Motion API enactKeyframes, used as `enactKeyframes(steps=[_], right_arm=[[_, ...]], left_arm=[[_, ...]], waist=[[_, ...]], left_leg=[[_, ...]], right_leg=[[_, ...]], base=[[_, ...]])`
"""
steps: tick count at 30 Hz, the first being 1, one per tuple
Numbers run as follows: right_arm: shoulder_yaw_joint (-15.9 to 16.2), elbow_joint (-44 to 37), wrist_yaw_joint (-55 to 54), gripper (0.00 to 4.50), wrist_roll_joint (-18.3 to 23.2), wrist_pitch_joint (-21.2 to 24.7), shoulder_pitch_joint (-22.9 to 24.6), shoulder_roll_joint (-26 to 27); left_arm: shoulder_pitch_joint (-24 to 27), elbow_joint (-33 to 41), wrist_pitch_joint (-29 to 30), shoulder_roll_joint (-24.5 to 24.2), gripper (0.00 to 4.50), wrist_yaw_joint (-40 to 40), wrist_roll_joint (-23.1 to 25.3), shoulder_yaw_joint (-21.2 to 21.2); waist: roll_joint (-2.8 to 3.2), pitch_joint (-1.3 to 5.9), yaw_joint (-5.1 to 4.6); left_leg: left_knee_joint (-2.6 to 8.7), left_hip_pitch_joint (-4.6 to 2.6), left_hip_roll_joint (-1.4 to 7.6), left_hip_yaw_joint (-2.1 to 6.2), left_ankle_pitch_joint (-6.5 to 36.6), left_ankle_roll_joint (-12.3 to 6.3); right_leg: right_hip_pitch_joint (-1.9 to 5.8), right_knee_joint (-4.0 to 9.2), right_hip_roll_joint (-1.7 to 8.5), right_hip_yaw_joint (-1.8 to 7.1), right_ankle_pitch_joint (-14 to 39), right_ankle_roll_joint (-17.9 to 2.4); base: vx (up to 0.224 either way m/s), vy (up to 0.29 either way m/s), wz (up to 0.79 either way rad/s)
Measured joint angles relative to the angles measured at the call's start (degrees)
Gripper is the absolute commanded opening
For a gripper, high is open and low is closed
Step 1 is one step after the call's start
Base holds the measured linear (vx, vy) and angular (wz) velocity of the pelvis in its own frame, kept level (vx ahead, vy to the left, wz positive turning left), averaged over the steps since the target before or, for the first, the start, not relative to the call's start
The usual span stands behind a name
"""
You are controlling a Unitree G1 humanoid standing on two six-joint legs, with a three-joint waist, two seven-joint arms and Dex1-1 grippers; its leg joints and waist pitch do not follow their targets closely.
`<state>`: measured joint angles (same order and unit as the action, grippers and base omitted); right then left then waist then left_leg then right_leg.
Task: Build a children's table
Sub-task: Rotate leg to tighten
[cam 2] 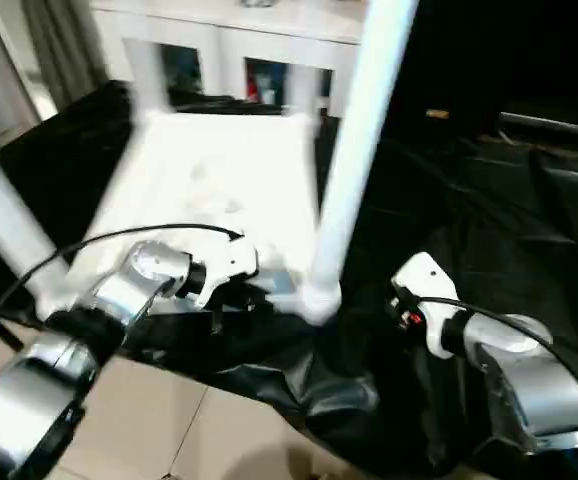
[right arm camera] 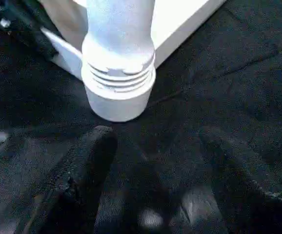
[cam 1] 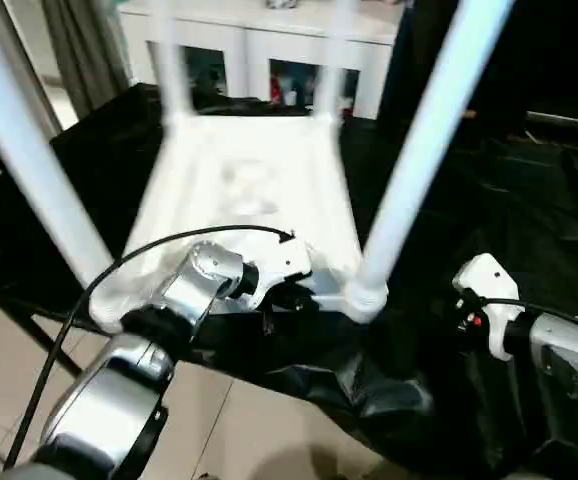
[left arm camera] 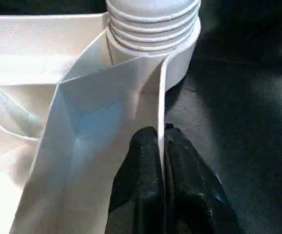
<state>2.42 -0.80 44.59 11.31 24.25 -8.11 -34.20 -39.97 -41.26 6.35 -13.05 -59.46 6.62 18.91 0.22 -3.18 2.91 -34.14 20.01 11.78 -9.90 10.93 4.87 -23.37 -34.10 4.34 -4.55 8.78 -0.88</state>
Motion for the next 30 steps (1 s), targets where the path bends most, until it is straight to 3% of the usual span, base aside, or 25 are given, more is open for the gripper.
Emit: enactKeyframes(steps=[2,6,15,20,26,30], right_arm=[[0.06,0.63,-1.2,3.1,-0.02,-0.11,-0.61,1.59],[0.31,2.17,-3.27,3.1,-0.89,-2.77,-0.85,4.02],[0.22,2.58,-2.32,3.1,0.22,-5.73,-0.9,4.93],[0.35,3.45,0.96,3.37,0.79,-7.77,-0.89,4.77],[2.09,3.27,4.26,4.04,1.52,-9.55,-0.81,4.05],[3.19,3.91,2.7,4.15,-0.55,-11.3,-0.87,5.66]], left_arm=[[3.76,5.38,-0.55,-0.12,0.02,1.37,0.19,-0.42],[6.24,7.37,-5.6,-0.49,0.02,1.94,0.31,-0.25],[9.98,14.06,-3.9,-2.33,0.02,0.36,0.23,0.17],[9.99,14.21,-3.55,-2.42,0.0,0.24,0.24,0.18],[9.87,14.41,-2.68,-2.4,0.0,-0.42,-0.07,0.09],[9.61,14.04,-2.68,-2.42,0.0,-1.0,-0.2,0.05]], waist=[[0.0,0.02,-0.14],[0.0,0.04,0.49],[-0.32,0.0,0.38],[-0.47,0.02,0.34],[-0.54,0.01,0.34],[-0.53,0.02,0.35]], left_leg=[[0.04,0.04,0.0,-0.01,0.0,0.0],[0.08,0.12,-0.01,-0.01,0.0,0.0],[0.21,0.13,-0.03,-0.05,0.02,-0.01],[0.22,0.13,-0.03,-0.06,0.02,-0.01],[0.24,0.13,-0.03,-0.06,0.02,-0.01],[0.25,0.14,-0.03,-0.06,0.02,-0.01]], right_leg=[[-0.03,0.03,0.0,-0.01,0.03,0.03],[-0.07,0.09,0.05,-0.05,0.05,0.07],[-0.09,0.14,0.07,-0.02,0.11,0.15],[-0.09,0.16,0.07,-0.02,0.12,0.16],[-0.1,0.15,0.07,-0.02,0.12,0.17],[-0.12,0.16,0.07,-0.02,0.12,0.17]], base=[[0.0,0.0,0.0],[0.0,0.0,0.0],[0.0,0.0,0.0],[0.0,0.0,0.0],[0.0,0.0,0.0],[0.0,0.0,0.0]])
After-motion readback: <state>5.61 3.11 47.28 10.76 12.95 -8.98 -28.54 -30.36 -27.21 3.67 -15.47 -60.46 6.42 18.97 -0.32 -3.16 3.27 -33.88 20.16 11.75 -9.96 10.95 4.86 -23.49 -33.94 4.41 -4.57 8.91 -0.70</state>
